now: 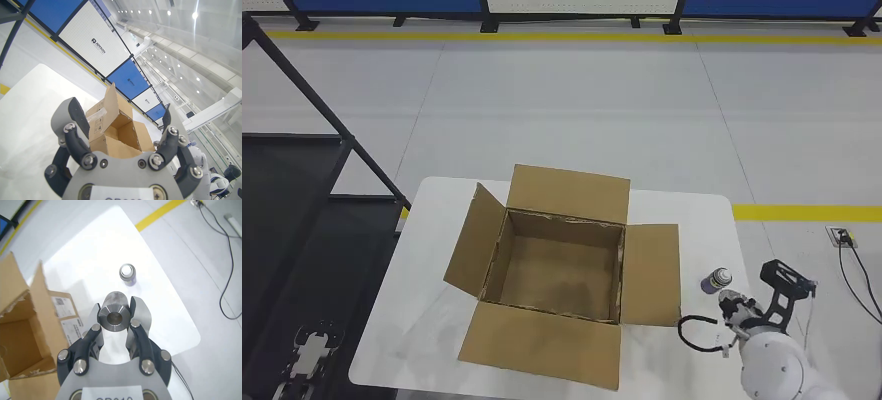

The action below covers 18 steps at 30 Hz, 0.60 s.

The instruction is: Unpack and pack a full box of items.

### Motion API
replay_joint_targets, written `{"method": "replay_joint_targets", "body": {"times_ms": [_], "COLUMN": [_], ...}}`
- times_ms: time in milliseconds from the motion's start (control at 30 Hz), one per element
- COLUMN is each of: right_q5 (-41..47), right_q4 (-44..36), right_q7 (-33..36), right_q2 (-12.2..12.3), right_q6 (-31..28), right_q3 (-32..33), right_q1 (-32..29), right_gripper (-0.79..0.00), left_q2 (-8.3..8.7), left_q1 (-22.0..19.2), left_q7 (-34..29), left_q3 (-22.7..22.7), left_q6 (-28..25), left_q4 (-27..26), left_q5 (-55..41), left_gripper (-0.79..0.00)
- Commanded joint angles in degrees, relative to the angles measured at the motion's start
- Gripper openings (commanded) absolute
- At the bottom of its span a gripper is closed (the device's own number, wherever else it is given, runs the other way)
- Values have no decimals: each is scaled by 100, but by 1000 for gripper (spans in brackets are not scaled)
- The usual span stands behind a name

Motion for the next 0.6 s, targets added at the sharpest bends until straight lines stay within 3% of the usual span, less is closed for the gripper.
{"method": "replay_joint_targets", "body": {"times_ms": [0, 233, 567], "right_q5": [123, 796, 586], "right_q4": [302, 1540, 2436], "right_q7": [69, -338, -209], "right_q2": [2, -1, 36], "right_q6": [-90, -428, -358], "right_q3": [63, 187, 191], "right_q1": [9, 315, 888], "right_gripper": [-785, -785, -785], "left_q2": [0, 0, 0], "left_q1": [0, 0, 0], "left_q7": [0, 0, 0], "left_q3": [0, 0, 0], "left_q6": [0, 0, 0], "left_q4": [0, 0, 0], "left_q5": [0, 0, 0], "left_gripper": [0, 0, 0]}}
